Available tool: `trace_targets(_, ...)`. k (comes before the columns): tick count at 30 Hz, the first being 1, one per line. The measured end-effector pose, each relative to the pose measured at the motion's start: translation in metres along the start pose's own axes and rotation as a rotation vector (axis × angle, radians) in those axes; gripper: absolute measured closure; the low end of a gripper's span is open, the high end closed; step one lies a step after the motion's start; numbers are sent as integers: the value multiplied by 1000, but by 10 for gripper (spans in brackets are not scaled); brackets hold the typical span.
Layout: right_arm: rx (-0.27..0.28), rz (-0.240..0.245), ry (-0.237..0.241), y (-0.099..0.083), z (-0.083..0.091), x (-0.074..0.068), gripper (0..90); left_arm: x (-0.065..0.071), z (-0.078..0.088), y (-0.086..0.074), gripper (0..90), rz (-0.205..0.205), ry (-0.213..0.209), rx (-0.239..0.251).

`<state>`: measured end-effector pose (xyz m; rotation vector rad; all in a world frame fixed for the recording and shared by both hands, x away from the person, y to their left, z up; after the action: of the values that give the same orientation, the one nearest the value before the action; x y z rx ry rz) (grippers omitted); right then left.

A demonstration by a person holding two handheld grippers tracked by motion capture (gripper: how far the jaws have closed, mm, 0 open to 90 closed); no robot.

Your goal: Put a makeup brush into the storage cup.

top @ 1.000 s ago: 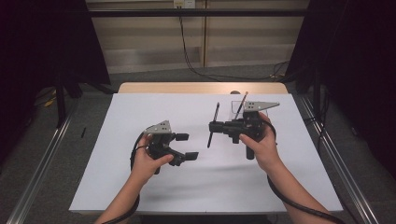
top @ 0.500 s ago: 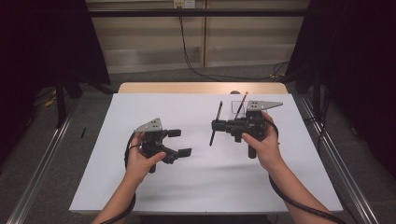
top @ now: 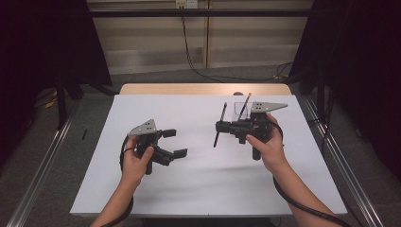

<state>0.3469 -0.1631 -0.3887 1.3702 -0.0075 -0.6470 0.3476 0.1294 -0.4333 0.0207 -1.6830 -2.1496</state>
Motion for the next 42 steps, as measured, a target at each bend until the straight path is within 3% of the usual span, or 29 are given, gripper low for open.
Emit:
trace_targets(15, 6, 6, -11, 0, 2, 4, 847, -3, 22, -7, 0, -41, 45, 12)
trace_targets(42, 25, 20, -70, 11, 14, 19, 847, -7, 50, -18, 0, -33, 89, 3)
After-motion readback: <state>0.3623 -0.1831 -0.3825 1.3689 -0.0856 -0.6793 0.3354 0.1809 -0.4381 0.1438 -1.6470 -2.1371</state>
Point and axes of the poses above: each handheld gripper's, and its own axes: z roughly backward along the jaws, y roughly out of its top, x roughly to its right, the point moved 3 cm from there along -z, roughly forward along the jaws, and after that the axes turned 2 degrees about -z, right-handed, at the moved point
